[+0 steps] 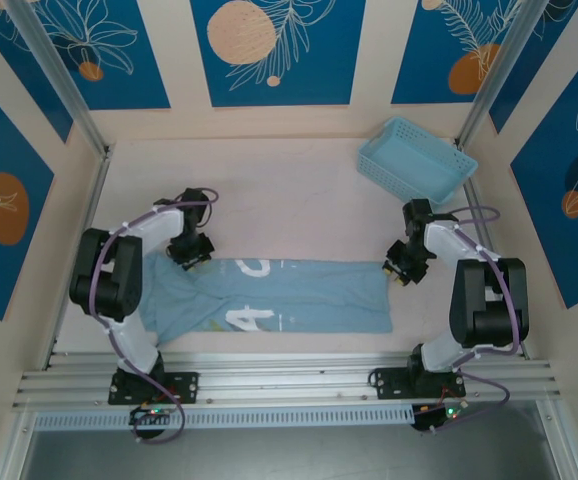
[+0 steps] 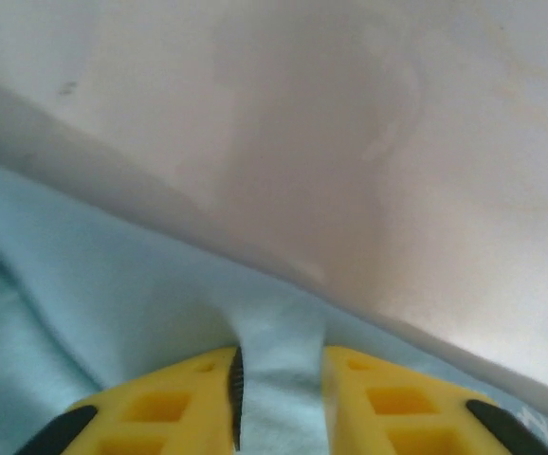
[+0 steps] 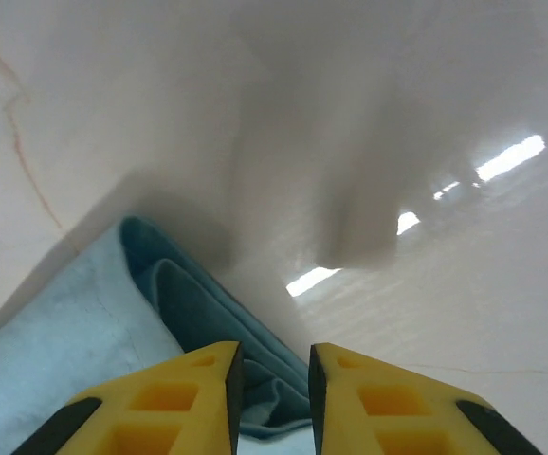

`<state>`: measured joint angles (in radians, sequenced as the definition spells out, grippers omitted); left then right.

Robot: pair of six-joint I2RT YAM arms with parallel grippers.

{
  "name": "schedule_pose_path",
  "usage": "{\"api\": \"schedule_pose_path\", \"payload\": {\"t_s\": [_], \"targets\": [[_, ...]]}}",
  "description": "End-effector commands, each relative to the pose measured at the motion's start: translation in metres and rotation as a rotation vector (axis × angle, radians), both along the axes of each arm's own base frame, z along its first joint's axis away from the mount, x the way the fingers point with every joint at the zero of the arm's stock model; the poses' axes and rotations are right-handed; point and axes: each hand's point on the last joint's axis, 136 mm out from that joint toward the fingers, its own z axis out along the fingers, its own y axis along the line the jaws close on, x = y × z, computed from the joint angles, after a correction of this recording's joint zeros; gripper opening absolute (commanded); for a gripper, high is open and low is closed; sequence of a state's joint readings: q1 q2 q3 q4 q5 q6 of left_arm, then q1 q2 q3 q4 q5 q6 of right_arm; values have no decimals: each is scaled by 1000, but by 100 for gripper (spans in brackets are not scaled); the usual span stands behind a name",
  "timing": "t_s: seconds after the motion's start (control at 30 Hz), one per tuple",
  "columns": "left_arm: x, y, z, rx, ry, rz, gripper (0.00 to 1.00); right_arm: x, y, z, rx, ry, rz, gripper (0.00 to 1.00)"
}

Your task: Fold and stack the t-shirts

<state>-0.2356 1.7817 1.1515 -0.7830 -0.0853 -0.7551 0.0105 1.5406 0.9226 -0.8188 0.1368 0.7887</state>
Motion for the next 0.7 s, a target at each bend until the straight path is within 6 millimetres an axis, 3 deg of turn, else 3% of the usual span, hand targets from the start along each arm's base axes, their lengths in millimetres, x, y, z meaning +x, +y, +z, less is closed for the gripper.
{"api": "schedule_pose_path", "payload": {"t_s": [0.0,0.07,0.17,0.23,0.3,0.47,0.67], "targets": [[3,24,51,93,-90,16,40,1,-7,27,-76,-26,2,27],[1,42,68,143,-109,42,43,2,2,44,-86,-72,19,23],[-1,68,64,100,-107,121,43,5,36,56,5,-131,40,21],[6,76,57,34,-118,144,42,8,64,52,90,-149,79,20],[14,80,55,3,-120,122,42,5,79,41,107,-106,97,19],[9,104,51,12,-115,133,42,1,89,9,156,0,73,19],[18,97,28,-57,-161,80,43,6,81,-3,122,44,75,19]]}}
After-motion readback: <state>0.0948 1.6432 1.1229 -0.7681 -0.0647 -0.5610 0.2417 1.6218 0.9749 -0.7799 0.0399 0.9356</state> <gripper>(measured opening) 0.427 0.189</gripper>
